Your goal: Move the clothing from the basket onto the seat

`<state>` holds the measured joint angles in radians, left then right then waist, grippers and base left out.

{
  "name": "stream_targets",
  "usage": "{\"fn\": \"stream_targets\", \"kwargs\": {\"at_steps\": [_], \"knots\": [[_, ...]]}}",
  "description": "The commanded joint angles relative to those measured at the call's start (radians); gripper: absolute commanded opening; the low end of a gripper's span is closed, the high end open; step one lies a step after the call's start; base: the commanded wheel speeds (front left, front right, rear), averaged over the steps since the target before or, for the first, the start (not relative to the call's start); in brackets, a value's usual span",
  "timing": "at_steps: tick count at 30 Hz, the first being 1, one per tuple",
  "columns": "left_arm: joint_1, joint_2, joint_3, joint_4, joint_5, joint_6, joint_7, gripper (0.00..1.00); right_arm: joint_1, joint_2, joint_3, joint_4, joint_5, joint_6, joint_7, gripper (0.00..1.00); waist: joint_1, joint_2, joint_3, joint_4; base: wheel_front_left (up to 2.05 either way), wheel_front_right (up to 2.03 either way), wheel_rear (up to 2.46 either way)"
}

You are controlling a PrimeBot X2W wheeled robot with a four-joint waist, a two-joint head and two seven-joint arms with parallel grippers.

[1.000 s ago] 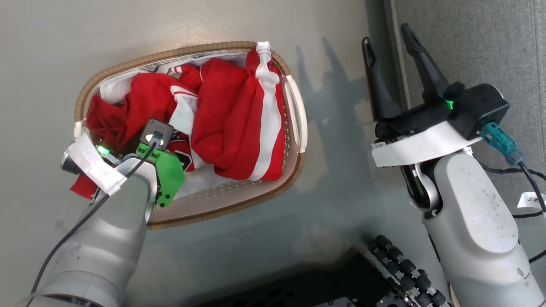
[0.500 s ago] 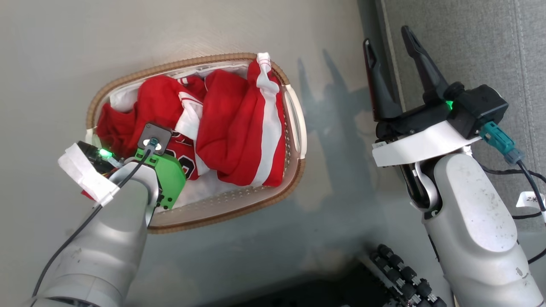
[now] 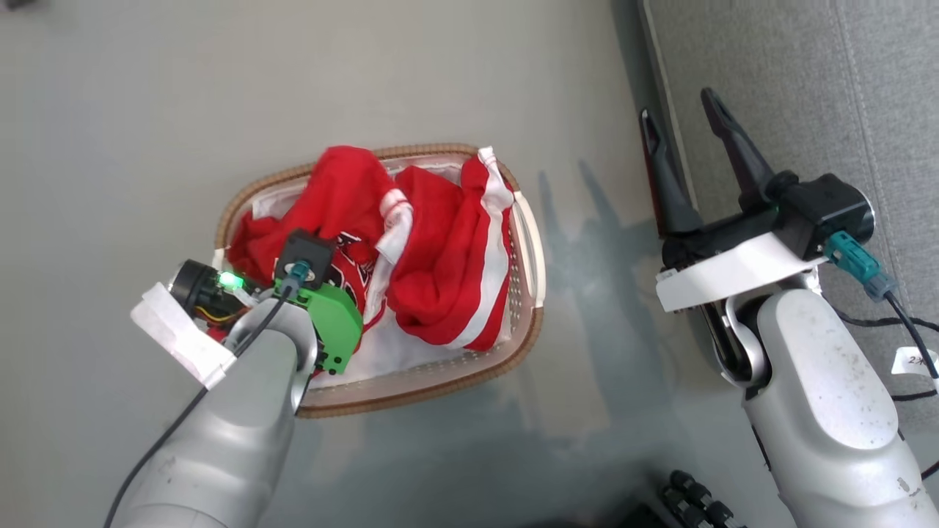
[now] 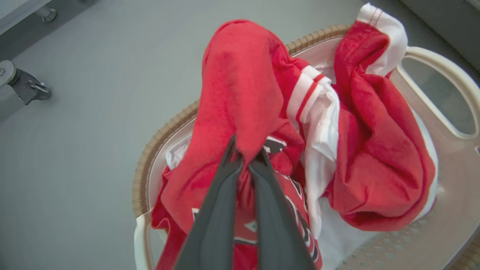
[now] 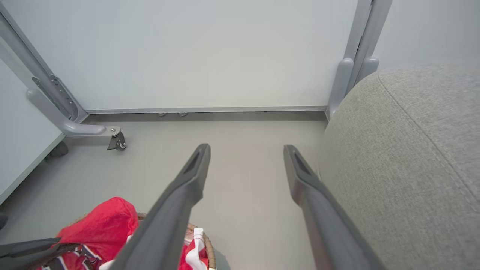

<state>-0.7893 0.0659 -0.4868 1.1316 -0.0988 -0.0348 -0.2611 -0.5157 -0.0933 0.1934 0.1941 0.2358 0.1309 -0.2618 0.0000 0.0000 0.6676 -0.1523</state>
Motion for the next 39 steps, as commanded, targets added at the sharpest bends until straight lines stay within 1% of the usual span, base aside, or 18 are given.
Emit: {"fn": "stream_targets", "kwargs": {"at_steps": [1, 5, 12, 19, 27, 39], "knots": [[0.026, -0.002, 0.0, -0.021, -0.005, -0.003, -0.006, 0.0, 0.019, -0.008, -0.003, 0.005, -0.008, 0.0, -0.005, 1.0, 0.0, 0.0, -0.063, 0.035, 0.0, 0.0, 0.0], [0.065, -0.004, -0.001, -0.093, -0.013, -0.008, -0.006, 0.0, 0.045, -0.014, -0.007, 0.018, -0.009, 0.0, -0.005, 1.0, 0.0, 0.0, -0.11, 0.055, 0.0, 0.0, 0.0], [0.156, 0.012, 0.012, -0.238, -0.013, 0.009, -0.006, 0.0, 0.086, -0.02, -0.008, 0.034, -0.011, 0.0, -0.005, 1.0, 0.0, 0.0, -0.187, 0.082, 0.0, 0.0, 0.0], [0.234, 0.025, 0.052, -0.374, -0.024, 0.024, -0.006, 0.0, 0.129, -0.027, -0.007, 0.05, -0.005, 0.0, -0.005, 1.0, 0.0, 0.0, -0.261, 0.108, 0.0, 0.0, 0.0], [0.285, 0.033, 0.075, -0.517, -0.009, 0.013, -0.006, 0.0, 0.17, -0.027, 0.003, 0.068, 0.003, 0.0, -0.005, 1.0, 0.0, 0.0, -0.335, 0.12, 0.0, 0.0, 0.0], [0.328, 0.022, 0.102, -0.725, 0.003, -0.005, -0.006, 0.0, 0.217, -0.018, 0.028, 0.081, 0.006, 0.0, -0.005, 1.0, 0.0, 0.0, -0.414, 0.115, 0.0, 0.0, 0.0]]}}
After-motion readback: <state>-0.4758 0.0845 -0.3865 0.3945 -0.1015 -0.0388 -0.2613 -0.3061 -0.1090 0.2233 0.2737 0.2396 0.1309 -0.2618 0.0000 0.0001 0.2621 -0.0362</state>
